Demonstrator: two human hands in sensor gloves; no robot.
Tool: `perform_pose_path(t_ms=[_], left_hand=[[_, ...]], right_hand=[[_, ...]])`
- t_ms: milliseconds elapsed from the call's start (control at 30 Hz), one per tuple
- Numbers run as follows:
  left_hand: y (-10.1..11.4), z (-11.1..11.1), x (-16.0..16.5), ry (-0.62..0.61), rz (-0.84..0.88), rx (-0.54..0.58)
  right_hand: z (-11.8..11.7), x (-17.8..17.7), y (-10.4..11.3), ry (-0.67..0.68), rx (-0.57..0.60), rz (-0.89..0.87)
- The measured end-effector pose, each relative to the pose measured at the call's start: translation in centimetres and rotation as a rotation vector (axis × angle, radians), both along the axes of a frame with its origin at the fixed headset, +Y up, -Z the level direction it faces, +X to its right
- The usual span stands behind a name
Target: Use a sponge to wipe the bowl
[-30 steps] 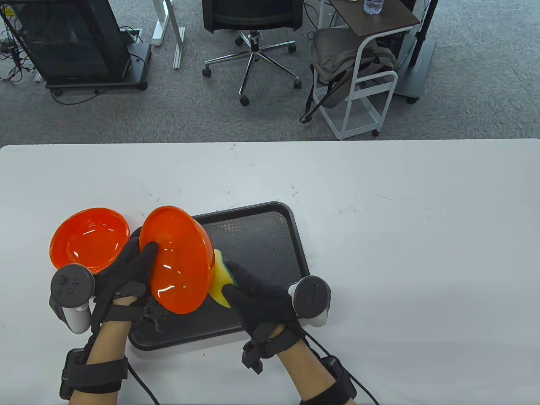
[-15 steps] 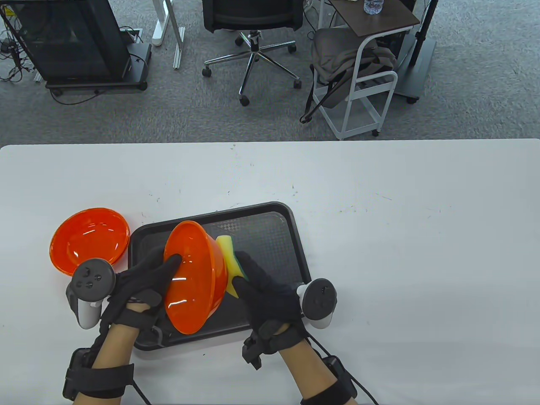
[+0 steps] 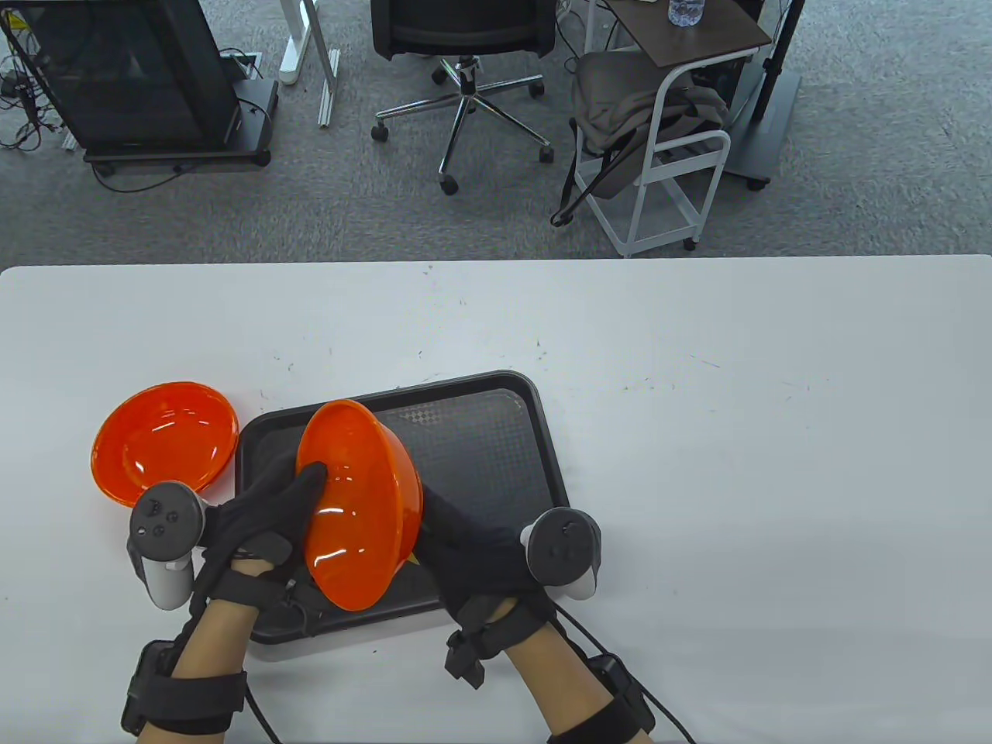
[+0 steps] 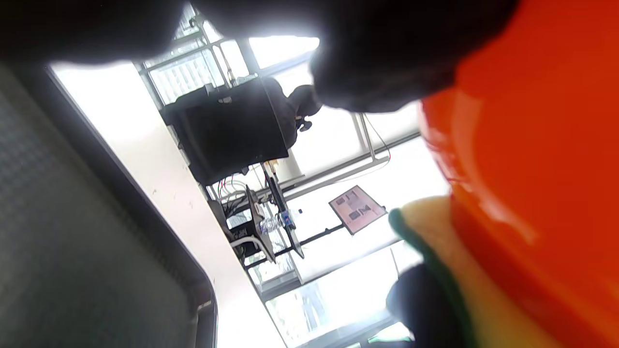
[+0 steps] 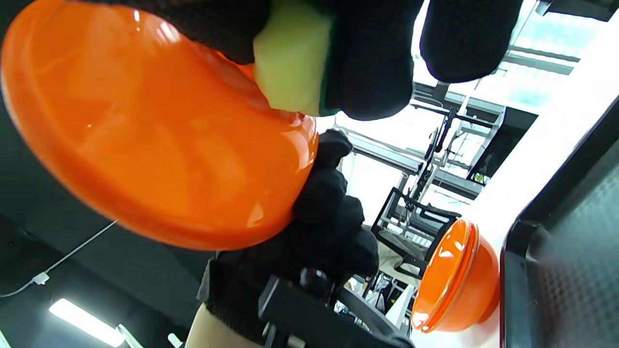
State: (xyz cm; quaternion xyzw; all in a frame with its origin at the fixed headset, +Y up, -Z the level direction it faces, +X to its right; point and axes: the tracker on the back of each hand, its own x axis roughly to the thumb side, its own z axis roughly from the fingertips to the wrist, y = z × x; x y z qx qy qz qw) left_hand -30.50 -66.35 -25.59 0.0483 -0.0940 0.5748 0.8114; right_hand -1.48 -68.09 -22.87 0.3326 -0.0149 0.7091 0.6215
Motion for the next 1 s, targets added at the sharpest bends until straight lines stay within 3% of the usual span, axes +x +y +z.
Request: perform_pose_path(t_ms=[233, 533, 733, 1000], left_hand=[[-0.3, -0.3, -0.9, 0.020, -0.012, -0.025], [-0.5, -0.4, -0.4, -0.032, -0.046, -0.064], [-0.6, -0.3, 0.4, -0.088, 0.006, -0.072], [-0.4, -0.3, 0.0, -0.052, 0.045, -0.016]], right_hand=[[0.1, 0.2, 0.5, 0.030, 0.013, -0.032], [0.0, 1.0, 0.5, -0.049, 0.010, -0.129], [-0.1, 0.9, 0.1, -0.046, -0.013, -0.116], [-0.4, 0.7, -0.3, -0.003, -0.053, -0.039]])
